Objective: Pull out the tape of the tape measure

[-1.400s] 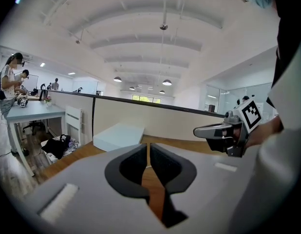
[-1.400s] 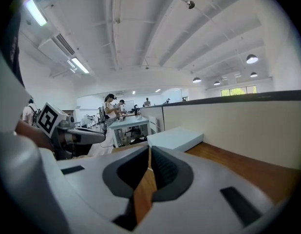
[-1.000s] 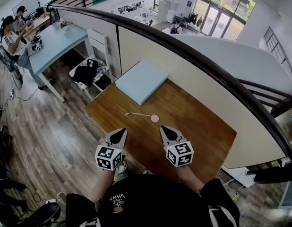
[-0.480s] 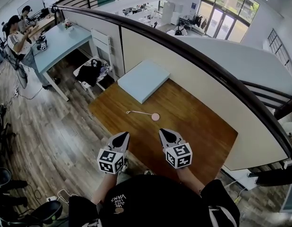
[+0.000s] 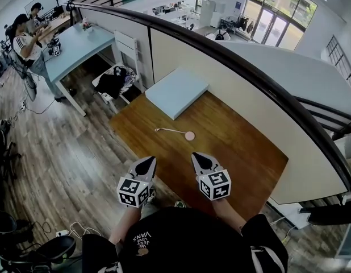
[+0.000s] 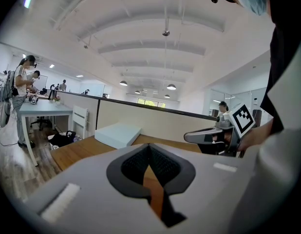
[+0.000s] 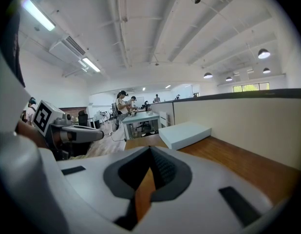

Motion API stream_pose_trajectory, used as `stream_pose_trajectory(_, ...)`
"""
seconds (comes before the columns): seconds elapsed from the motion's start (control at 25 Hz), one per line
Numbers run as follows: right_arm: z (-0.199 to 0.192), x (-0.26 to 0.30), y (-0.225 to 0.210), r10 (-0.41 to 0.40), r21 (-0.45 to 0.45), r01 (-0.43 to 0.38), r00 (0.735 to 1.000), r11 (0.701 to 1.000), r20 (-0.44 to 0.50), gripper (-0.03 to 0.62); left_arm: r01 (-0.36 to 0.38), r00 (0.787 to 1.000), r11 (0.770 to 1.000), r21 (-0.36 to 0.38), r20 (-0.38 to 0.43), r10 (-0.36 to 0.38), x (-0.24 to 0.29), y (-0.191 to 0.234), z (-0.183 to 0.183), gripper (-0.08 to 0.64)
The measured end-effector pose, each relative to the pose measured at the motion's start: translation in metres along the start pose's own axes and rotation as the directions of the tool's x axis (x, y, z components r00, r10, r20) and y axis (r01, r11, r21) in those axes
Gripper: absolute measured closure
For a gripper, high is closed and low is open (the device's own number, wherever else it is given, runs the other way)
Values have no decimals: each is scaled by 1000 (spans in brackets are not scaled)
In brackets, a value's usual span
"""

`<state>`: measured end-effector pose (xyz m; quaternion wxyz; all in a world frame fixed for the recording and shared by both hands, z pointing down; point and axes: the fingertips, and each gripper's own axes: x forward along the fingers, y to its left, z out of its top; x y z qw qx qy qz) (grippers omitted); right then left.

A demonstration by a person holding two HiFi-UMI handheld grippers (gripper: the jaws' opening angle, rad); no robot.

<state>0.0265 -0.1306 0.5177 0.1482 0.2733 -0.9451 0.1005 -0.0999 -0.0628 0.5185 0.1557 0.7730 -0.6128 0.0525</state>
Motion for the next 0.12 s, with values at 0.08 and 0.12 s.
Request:
stream_pose_trajectory(0.08,-1,3,1,0,0,0,1000,1000,3,580,3,1000,1000,1,1,-3,0,2,-2,549)
stream_pose_trajectory(0.12,-1,5,2,0,0,0,1000,1000,4,580,4,1000,1000,2,2,-4,0,3,-2,549)
